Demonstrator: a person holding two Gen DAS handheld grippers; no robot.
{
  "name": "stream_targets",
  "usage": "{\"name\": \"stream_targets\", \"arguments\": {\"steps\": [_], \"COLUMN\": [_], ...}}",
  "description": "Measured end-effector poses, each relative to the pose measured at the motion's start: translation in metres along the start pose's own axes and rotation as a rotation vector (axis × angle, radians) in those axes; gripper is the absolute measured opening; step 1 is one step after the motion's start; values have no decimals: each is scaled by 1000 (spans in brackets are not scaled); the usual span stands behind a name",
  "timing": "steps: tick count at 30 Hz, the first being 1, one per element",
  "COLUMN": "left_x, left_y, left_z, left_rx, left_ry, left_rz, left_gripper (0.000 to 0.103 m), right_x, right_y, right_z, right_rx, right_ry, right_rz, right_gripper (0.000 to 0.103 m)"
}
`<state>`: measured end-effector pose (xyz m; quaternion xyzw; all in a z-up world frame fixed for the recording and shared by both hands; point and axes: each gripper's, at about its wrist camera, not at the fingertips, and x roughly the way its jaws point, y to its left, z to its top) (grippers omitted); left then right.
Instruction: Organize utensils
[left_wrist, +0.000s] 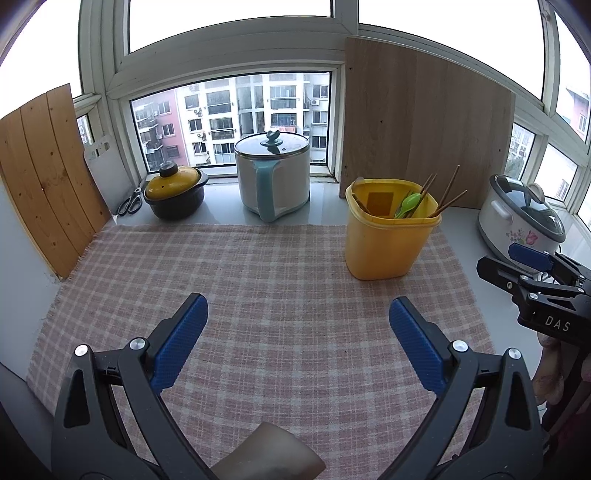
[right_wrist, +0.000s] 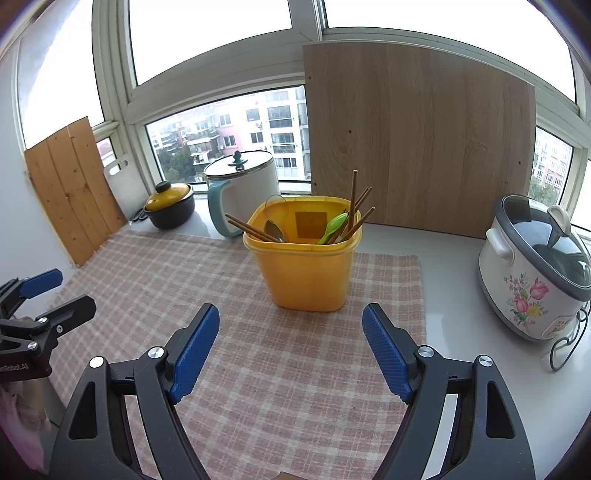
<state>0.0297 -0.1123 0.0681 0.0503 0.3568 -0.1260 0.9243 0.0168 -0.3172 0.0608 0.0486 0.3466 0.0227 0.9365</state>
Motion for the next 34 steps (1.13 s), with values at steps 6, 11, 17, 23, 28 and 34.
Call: {"name": "stream_targets", "arguments": {"steps": [6, 11, 17, 23, 28, 34], "left_x": [1, 1, 2, 4, 4, 3], "left_y": [-2, -3, -4, -3, -3, -5], "left_z": [1, 0, 0, 1, 2, 4], "left_rx": [15, 18, 16, 17, 15, 19], "left_ry": [-6, -5, -8, -15, -18, -29], "left_rz": [12, 13, 12, 14, 14, 16], "left_gripper": [100, 100, 100, 100, 100, 100], "right_x": [2, 3, 5, 6, 7, 7], "right_y": [-1, -1, -2, -1, -1, -1], "right_z": [0, 0, -2, -4, -4, -4], "right_rx": [6, 6, 17, 22, 22, 23], "right_ry": [5, 8, 15, 23, 23, 24], "right_rz": [2, 2, -1, -2, -3, -3], "right_gripper": [80, 80, 80, 80, 80, 80]}}
